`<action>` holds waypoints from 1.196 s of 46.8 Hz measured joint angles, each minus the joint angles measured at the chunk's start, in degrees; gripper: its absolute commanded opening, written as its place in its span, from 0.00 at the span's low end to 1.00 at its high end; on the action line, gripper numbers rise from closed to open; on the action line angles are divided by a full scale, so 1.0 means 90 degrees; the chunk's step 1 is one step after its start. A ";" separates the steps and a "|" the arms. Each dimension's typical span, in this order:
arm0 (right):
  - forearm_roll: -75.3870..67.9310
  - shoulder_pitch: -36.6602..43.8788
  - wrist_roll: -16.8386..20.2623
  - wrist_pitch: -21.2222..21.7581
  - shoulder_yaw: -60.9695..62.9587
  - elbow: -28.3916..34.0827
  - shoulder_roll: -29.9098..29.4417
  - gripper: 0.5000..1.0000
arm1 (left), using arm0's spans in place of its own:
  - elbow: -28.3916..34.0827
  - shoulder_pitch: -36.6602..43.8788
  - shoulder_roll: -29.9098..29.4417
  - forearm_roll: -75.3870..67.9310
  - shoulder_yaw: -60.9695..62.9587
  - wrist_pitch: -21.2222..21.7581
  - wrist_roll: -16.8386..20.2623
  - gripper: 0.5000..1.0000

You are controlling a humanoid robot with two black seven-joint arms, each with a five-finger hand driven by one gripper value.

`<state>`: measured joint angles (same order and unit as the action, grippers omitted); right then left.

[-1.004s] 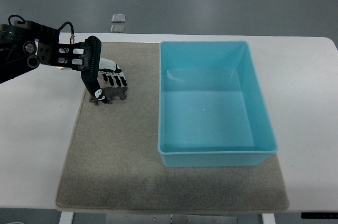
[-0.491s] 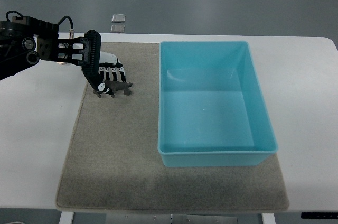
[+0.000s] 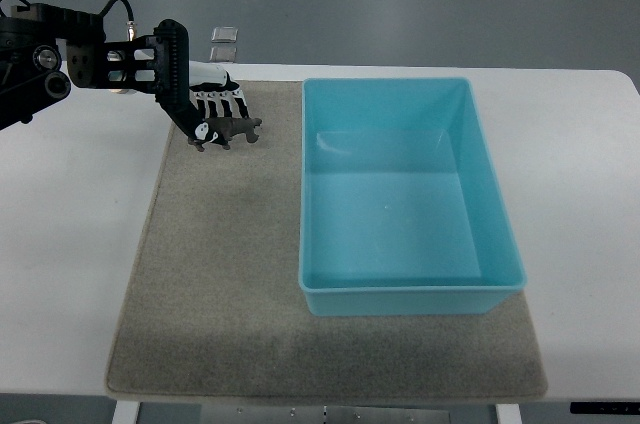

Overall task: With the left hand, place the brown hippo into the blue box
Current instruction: 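Lift the hippo with the left hand and carry it over the blue box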

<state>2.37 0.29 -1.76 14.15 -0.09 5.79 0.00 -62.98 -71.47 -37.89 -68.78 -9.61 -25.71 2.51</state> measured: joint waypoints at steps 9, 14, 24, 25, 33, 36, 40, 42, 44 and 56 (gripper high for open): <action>0.0000 0.0004 0.0000 0.0000 0.0001 0.0000 0.0000 0.87 | 0.0016 -0.0031 0.0000 0.0043 -0.0236 0.0049 0.0056 0.01; 0.0000 0.0006 0.0000 0.0000 0.0001 0.0001 0.0000 0.87 | 0.0006 -0.0154 0.0016 0.0049 -0.0365 0.0268 0.0074 0.01; 0.0000 0.0001 -0.0001 0.0000 0.0001 0.0001 0.0000 0.87 | -0.0077 -0.0211 0.0174 0.0064 -0.0590 0.0511 0.0115 0.01; 0.0000 0.0000 0.0000 0.0000 0.0001 0.0001 0.0000 0.87 | -0.0083 -0.0211 0.0207 0.0064 -0.0618 0.0512 0.0122 0.01; 0.0000 0.0001 0.0000 0.0000 0.0001 0.0001 0.0000 0.87 | -0.0235 -0.0170 0.0478 0.0082 -0.0838 0.0522 0.0233 0.01; 0.0000 -0.0001 0.0000 0.0000 0.0002 0.0001 0.0000 0.87 | -0.0273 -0.0165 0.0596 0.0083 -0.0870 0.0519 0.0239 0.01; 0.0000 0.0002 -0.0001 0.0000 0.0002 0.0001 0.0000 0.87 | -0.0309 -0.0142 0.0724 0.0083 -0.0936 0.0514 0.0250 0.02; 0.0000 0.0000 0.0000 0.0000 0.0002 0.0001 0.0000 0.87 | -0.0326 -0.0130 0.0805 0.0083 -0.0968 0.0513 0.0282 0.02; 0.0000 0.0000 0.0000 0.0000 0.0001 0.0001 0.0000 0.87 | -0.0343 -0.0126 0.0880 0.0083 -0.0982 0.0513 0.0327 0.02; 0.0000 0.0000 0.0000 0.0000 0.0001 0.0001 0.0000 0.87 | -0.0347 -0.0040 0.1322 0.0083 -0.1121 0.0516 0.0424 0.09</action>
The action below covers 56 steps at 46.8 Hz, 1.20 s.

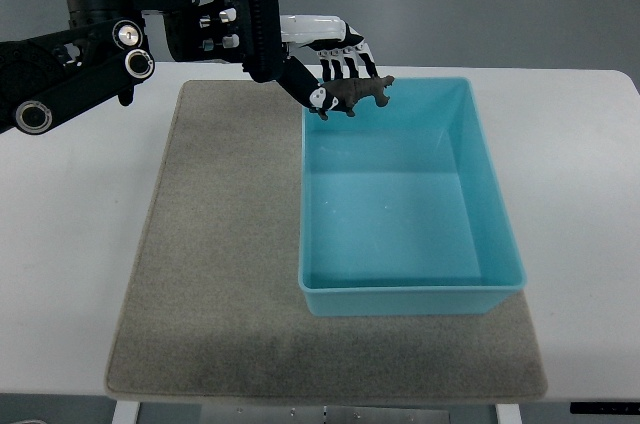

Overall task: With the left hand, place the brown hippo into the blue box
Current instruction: 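Lift the hippo with the left hand and carry it over the blue box, then lower the hippo into the blue box and open the left hand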

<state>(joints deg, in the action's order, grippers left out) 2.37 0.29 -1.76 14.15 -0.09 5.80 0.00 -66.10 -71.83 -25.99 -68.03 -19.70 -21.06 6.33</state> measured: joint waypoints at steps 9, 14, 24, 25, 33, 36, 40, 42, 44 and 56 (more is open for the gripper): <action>0.0000 -0.0001 0.0000 0.0000 0.0001 0.0000 0.0000 0.87 | 0.0017 0.0134 0.0328 -0.0002 -0.0001 -0.0002 0.0000 0.09; 0.0000 -0.0003 0.0000 0.0000 0.0001 0.0000 0.0000 0.87 | 0.0020 0.0253 0.0535 -0.0034 0.0005 0.0001 -0.0003 0.09; 0.0000 -0.0001 0.0000 0.0000 0.0000 0.0000 0.0000 0.87 | 0.0031 0.0455 0.0632 -0.0046 0.0014 -0.0001 -0.0010 0.14; 0.0000 0.0000 0.0000 0.0000 0.0000 0.0000 0.0000 0.87 | 0.0031 0.0477 0.0636 -0.0040 0.0016 -0.0002 -0.0010 0.18; 0.0000 0.0002 -0.0001 0.0000 0.0000 -0.0002 0.0000 0.87 | 0.0031 0.0630 0.0804 -0.0030 0.0036 -0.0013 -0.0010 0.23; 0.0000 0.0002 0.0000 0.0000 0.0001 -0.0002 0.0000 0.87 | 0.0031 0.0657 0.0822 -0.0029 0.0046 -0.0014 -0.0010 0.24; 0.0000 0.0001 0.0000 0.0000 0.0001 -0.0002 0.0000 0.87 | 0.0031 0.0713 0.0856 -0.0030 0.0057 -0.0014 -0.0010 0.35; 0.0000 0.0004 0.0000 0.0000 0.0001 -0.0001 0.0000 0.87 | 0.0030 0.0723 0.0882 -0.0029 0.0061 -0.0014 -0.0010 0.41; 0.0000 0.0001 0.0000 0.0000 0.0002 -0.0001 0.0000 0.87 | 0.0030 0.0729 0.0891 -0.0029 0.0061 -0.0025 -0.0010 0.49; 0.0000 0.0001 0.0000 0.0000 0.0001 -0.0001 0.0000 0.87 | 0.0002 0.0783 0.0885 -0.0010 0.0067 -0.0144 -0.0010 0.71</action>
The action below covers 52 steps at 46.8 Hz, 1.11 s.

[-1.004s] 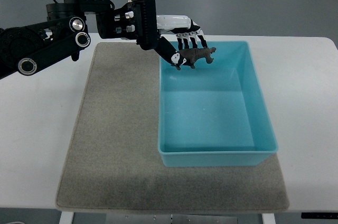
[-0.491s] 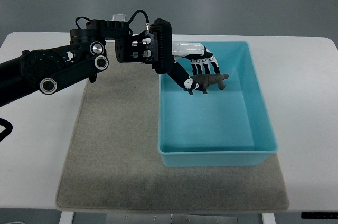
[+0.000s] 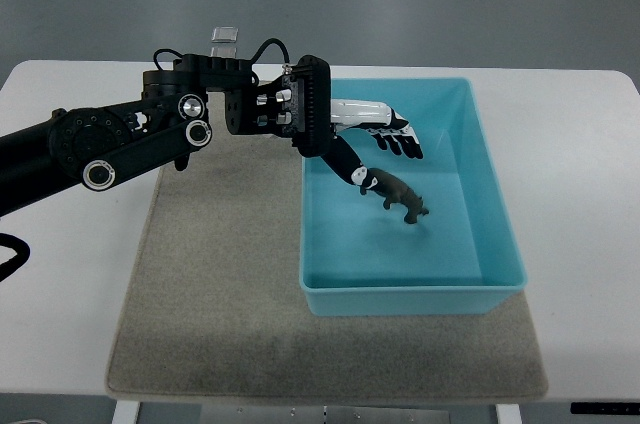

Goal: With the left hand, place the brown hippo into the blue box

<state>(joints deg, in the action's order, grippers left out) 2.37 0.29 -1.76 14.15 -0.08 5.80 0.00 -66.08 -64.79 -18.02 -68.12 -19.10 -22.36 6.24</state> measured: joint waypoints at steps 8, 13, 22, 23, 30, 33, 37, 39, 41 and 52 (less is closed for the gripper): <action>0.0000 -0.0004 0.0000 0.0000 -0.0001 0.0000 0.0000 0.87 | -0.0002 0.0039 0.0009 0.0001 0.0004 -0.0085 0.0000 0.77; 0.0000 -0.0004 0.0000 0.0000 0.0000 0.0000 0.0000 0.87 | 0.0009 0.0040 0.0006 0.0001 0.0004 -0.0085 0.0000 0.77; 0.0000 0.0000 0.0000 0.0000 -0.0001 0.0000 0.0000 0.87 | 0.0131 -0.0021 -0.0011 0.0022 -0.0094 -0.0002 0.0000 0.77; 0.0000 -0.0001 0.0000 0.0000 -0.0001 0.0000 0.0000 0.87 | 0.0169 -0.0034 -0.0019 0.0025 -0.0123 0.0011 0.0000 0.77; 0.0000 0.0000 0.0000 0.0000 -0.0001 0.0000 0.0000 0.87 | 0.0600 -0.0049 -0.0040 0.0031 -0.0618 0.0086 0.0000 0.77; 0.0000 -0.0004 0.0001 0.0000 -0.0001 0.0000 0.0000 0.87 | 0.0778 -0.0049 -0.0056 0.0045 -0.0801 0.0097 -0.0003 0.78; 0.0000 -0.0001 0.0000 0.0000 -0.0001 0.0000 0.0000 0.87 | 0.0981 -0.0028 -0.0074 0.0132 -0.1003 0.0101 -0.0004 0.86; 0.0000 0.0000 0.0000 0.0000 0.0000 0.0000 0.0000 0.87 | 0.1136 -0.0018 -0.0084 0.0194 -0.1091 0.0101 -0.0004 0.86; 0.0000 0.0000 0.0000 0.0000 0.0001 0.0000 0.0000 0.87 | 0.1290 -0.0011 -0.0106 0.0250 -0.1168 0.0116 -0.0003 0.86; 0.0000 -0.0004 0.0000 0.0000 0.0000 0.0001 0.0000 0.87 | 0.1833 -0.0030 -0.0230 0.0892 -0.1218 0.0544 0.0000 0.91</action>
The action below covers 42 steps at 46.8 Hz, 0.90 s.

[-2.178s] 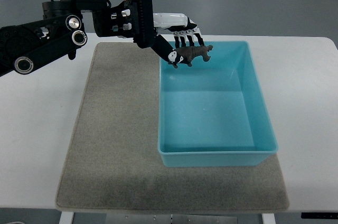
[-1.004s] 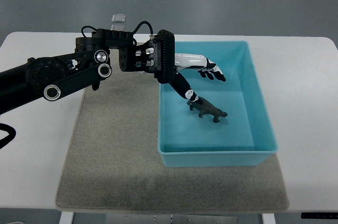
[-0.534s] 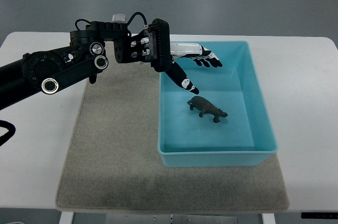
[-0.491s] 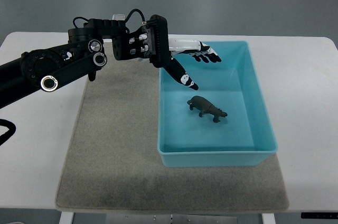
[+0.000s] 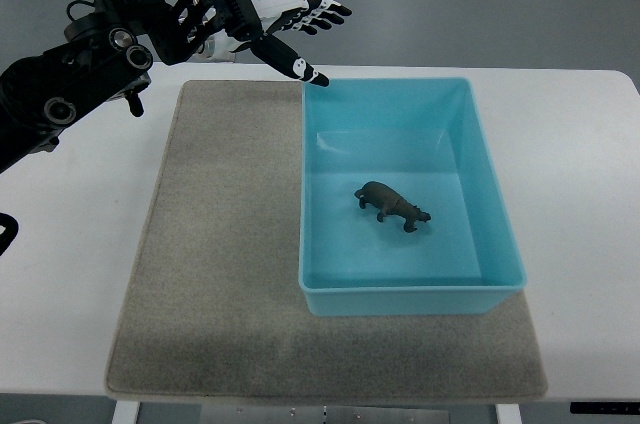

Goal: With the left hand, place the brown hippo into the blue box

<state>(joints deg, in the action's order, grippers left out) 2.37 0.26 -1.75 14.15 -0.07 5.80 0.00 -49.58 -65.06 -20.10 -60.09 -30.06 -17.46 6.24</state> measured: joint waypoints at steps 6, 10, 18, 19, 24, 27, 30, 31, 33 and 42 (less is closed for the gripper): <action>0.0000 0.0010 0.0000 0.0000 0.0000 0.0000 0.0000 0.87 | 0.0302 -0.0006 -0.0037 0.0541 0.0011 0.0423 0.0008 0.99; 0.0000 0.0004 0.0000 0.0000 -0.0001 0.0000 0.0000 0.87 | 0.0566 0.0003 -0.0037 0.0967 0.0015 0.0739 0.0015 0.99; 0.0000 0.0005 0.0000 0.0000 -0.0002 0.0000 0.0000 0.87 | 0.1046 0.0040 -0.0022 0.2106 0.0018 0.1150 0.0047 0.99; 0.0001 0.0006 0.0000 0.0000 -0.0002 0.0000 0.0000 0.87 | 0.1111 0.0040 -0.0022 0.2271 0.0018 0.1224 0.0074 0.99; 0.0000 0.0001 0.0000 0.0000 -0.0002 0.0000 0.0000 0.87 | 0.1334 0.0039 -0.0015 0.3028 0.0018 0.1568 0.0224 0.99; 0.0000 0.0000 0.0000 0.0000 -0.0002 0.0000 0.0000 0.87 | 0.1417 0.0036 -0.0009 0.3374 0.0018 0.1724 0.0251 0.99; 0.0000 0.0005 0.0000 0.0000 -0.0002 0.0000 0.0000 0.87 | 0.1503 0.0034 0.0004 0.3659 0.0018 0.1811 0.0255 0.99; 0.0000 0.0004 -0.0001 0.0000 -0.0002 0.0000 0.0000 0.87 | 0.1527 0.0034 0.0009 0.3761 0.0018 0.1829 0.0255 0.99; 0.0000 0.0003 0.0000 0.0000 0.0000 0.0000 0.0000 0.87 | 0.1582 0.0033 0.0023 0.3935 0.0018 0.1854 0.0255 0.99; 0.0000 0.0002 0.0000 0.0000 -0.0001 -0.0003 0.0000 0.87 | 0.1944 0.0024 0.0088 0.4924 0.0047 0.2025 0.0247 0.99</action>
<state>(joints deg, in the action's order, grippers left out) 2.37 0.28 -1.76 14.15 -0.08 5.78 0.00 -32.08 -64.84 -19.31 -15.78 -29.64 0.77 8.46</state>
